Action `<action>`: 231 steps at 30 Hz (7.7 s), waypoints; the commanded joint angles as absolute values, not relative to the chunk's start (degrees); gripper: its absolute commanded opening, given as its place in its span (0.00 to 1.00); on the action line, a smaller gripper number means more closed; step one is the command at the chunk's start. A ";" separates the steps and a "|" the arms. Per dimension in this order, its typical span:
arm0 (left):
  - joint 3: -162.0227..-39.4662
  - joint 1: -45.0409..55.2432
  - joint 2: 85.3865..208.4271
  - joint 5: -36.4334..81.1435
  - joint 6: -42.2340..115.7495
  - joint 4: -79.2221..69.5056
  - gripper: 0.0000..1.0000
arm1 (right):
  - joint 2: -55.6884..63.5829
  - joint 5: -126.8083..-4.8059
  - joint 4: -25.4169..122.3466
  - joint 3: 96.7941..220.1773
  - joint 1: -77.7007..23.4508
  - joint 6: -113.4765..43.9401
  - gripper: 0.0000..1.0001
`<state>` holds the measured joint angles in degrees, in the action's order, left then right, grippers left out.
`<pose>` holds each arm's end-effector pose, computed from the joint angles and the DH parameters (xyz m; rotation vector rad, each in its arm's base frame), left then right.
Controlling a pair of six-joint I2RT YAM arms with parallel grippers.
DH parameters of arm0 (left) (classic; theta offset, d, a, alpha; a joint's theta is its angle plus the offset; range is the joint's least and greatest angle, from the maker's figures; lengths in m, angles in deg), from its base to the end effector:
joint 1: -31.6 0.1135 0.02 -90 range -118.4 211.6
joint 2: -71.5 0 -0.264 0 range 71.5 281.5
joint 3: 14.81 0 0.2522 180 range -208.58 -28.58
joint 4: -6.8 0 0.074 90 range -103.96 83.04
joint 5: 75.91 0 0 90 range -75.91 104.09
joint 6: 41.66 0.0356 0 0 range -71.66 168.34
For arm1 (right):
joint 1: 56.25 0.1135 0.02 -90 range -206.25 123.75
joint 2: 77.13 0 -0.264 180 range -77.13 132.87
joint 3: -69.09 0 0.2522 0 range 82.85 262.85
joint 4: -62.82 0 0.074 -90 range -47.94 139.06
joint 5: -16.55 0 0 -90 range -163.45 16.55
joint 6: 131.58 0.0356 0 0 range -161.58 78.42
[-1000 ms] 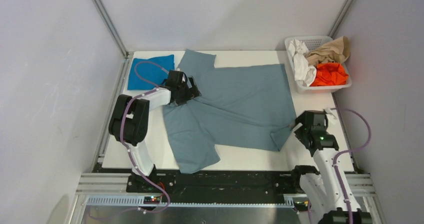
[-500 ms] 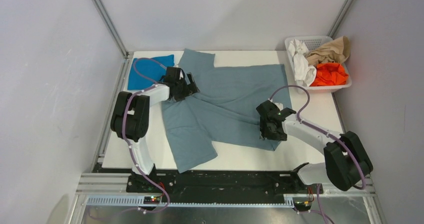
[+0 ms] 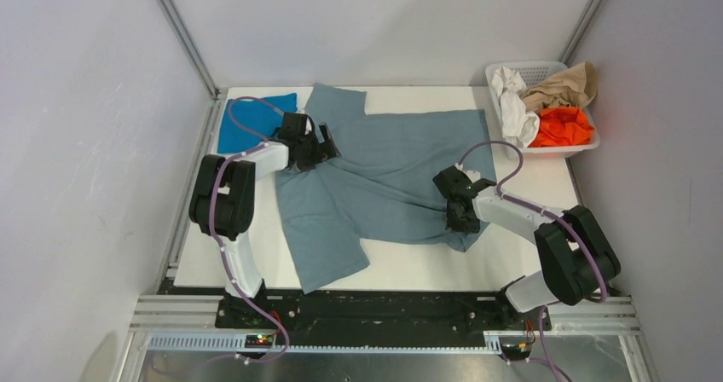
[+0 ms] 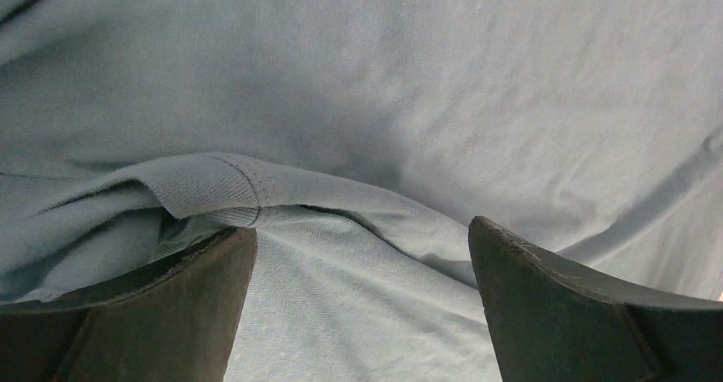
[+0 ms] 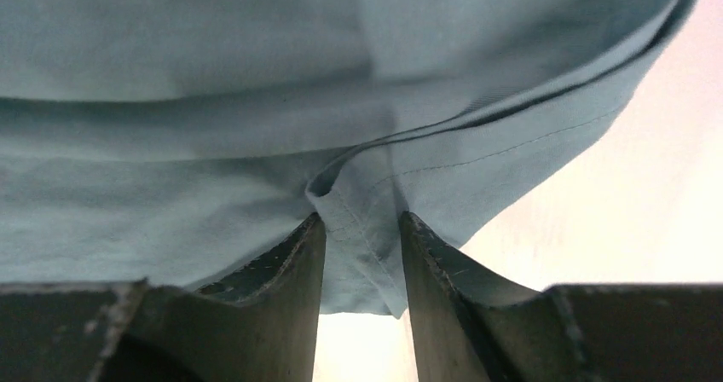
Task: Fold and stack the t-shirts
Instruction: Flatten out the tshirt, then grab the side of the flattened tshirt closest away from the robot with both arms, then fold the flattened tshirt in 1/3 of the way
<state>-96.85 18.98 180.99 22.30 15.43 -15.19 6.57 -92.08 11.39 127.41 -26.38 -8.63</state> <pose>0.3921 -0.0930 0.1631 -0.3740 2.4652 -0.5213 0.2168 0.1114 0.1629 0.1269 2.7669 -0.2208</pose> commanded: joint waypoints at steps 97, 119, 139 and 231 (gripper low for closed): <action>-64.32 -29.84 147.90 -0.60 -12.98 -57.46 0.50 | -37.83 -90.64 5.13 107.37 -43.33 7.95 0.00; -65.94 -27.73 151.22 -9.56 -11.77 -55.38 0.00 | -37.50 -89.85 5.38 107.28 -43.26 7.48 0.00; -64.38 -30.28 132.58 -0.44 -10.23 -67.22 0.00 | -50.42 -80.69 -7.57 110.32 -41.30 16.07 0.00; -75.04 20.17 152.52 -3.83 7.65 -30.79 0.97 | -5.52 -72.32 27.44 119.90 -63.03 -5.67 0.83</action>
<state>-75.08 18.80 150.24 -6.59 9.29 -35.96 -7.46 -74.88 24.00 119.39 -62.65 -5.38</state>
